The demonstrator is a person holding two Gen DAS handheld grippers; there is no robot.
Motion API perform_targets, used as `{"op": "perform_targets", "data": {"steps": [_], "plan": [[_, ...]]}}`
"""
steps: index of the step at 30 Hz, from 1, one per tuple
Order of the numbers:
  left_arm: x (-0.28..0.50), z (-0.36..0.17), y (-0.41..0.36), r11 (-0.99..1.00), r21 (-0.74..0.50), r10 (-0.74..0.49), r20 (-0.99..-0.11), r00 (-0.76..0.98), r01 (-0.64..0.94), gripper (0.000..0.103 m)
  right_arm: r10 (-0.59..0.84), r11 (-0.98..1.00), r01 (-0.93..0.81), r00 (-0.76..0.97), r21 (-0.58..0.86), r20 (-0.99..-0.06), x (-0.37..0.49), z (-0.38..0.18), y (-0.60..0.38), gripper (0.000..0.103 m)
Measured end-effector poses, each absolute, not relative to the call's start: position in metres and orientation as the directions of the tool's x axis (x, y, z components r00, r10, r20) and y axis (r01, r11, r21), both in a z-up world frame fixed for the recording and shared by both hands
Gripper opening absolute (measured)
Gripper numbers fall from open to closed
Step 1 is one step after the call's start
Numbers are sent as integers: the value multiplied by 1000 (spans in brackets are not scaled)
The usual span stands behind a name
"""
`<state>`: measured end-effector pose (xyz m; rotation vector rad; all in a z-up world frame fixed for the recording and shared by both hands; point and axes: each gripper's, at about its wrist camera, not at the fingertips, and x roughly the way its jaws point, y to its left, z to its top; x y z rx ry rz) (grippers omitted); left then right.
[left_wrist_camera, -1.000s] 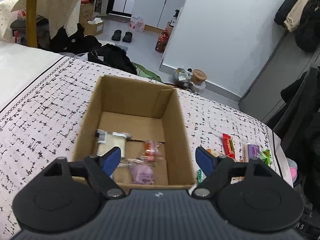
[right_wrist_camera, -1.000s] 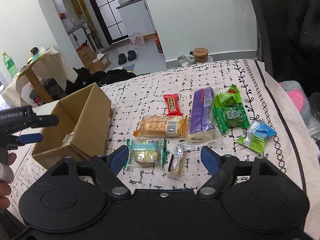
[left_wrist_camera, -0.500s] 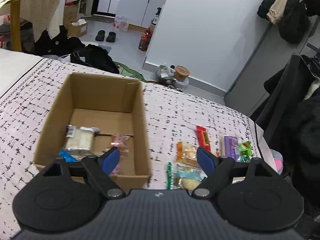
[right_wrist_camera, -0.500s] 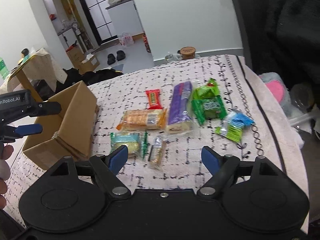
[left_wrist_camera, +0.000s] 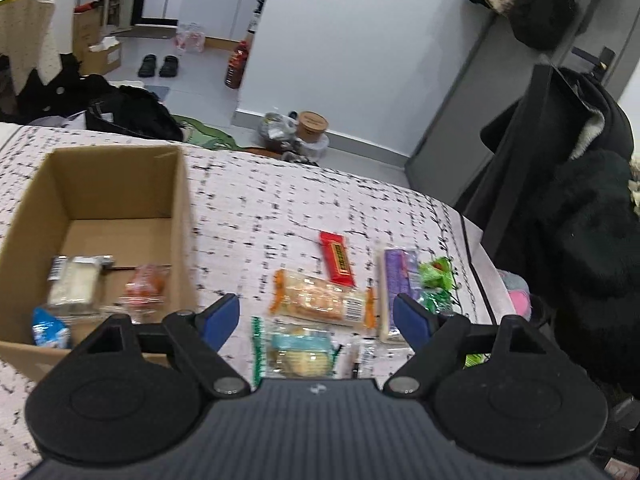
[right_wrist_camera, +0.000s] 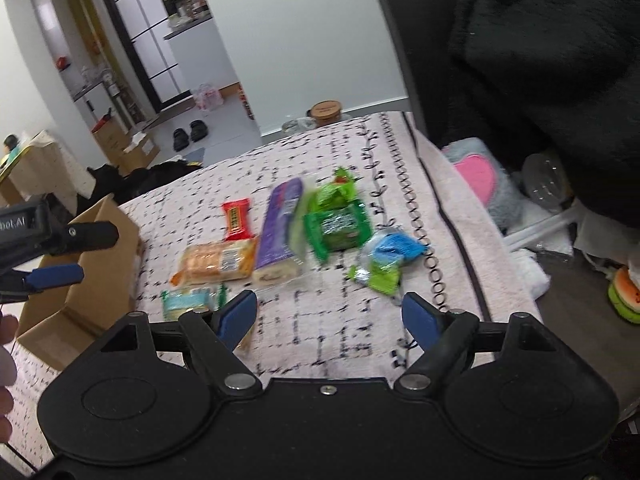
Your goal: Organize snacks
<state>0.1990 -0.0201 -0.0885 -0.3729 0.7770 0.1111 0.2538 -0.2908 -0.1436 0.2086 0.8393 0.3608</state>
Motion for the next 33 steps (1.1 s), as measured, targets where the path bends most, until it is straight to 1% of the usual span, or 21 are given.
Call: {"op": "perform_targets", "data": {"steps": [2, 7, 9, 14, 22, 24, 26, 29, 33], "plan": [[206, -93, -26, 934, -285, -52, -708, 705, -217, 83, 383, 922, -214, 617, 322, -687, 260, -145, -295, 78], [226, -104, -39, 939, -292, -85, -711, 698, -183, 83, 363, 930, -188, 622, 317, -694, 273, -151, -300, 70], [233, -109, -43, 941, -287, -84, -715, 694, -181, 83, 358, 931, -182, 621, 316, -697, 280, -153, -302, 69], [251, -126, -44, 940, -271, -61, -732, 679, -208, 83, 352, 933, -171, 618, 317, -703, 290, -158, -304, 69], [279, -155, -50, 962, -185, -14, -769, 639, -201, 83, 352, 933, -162, 604, 322, -715, 304, -169, -299, 69], [284, -160, -51, 967, -177, -23, -780, 625, -185, 89, 350, 933, -160, 602, 321, -717, 308, -171, -297, 70], [289, -164, -55, 971, -173, -39, -790, 611, -162, 89, 354, 932, -166, 600, 321, -718, 310, -173, -295, 71], [290, -165, -60, 977, -148, -20, -784, 621, -156, 93, 349, 935, -172, 600, 310, -720, 313, -175, -292, 73], [296, -172, -66, 983, -90, 26, -789, 614, -157, 95, 341, 938, -163, 599, 307, -724, 317, -179, -292, 75]]}}
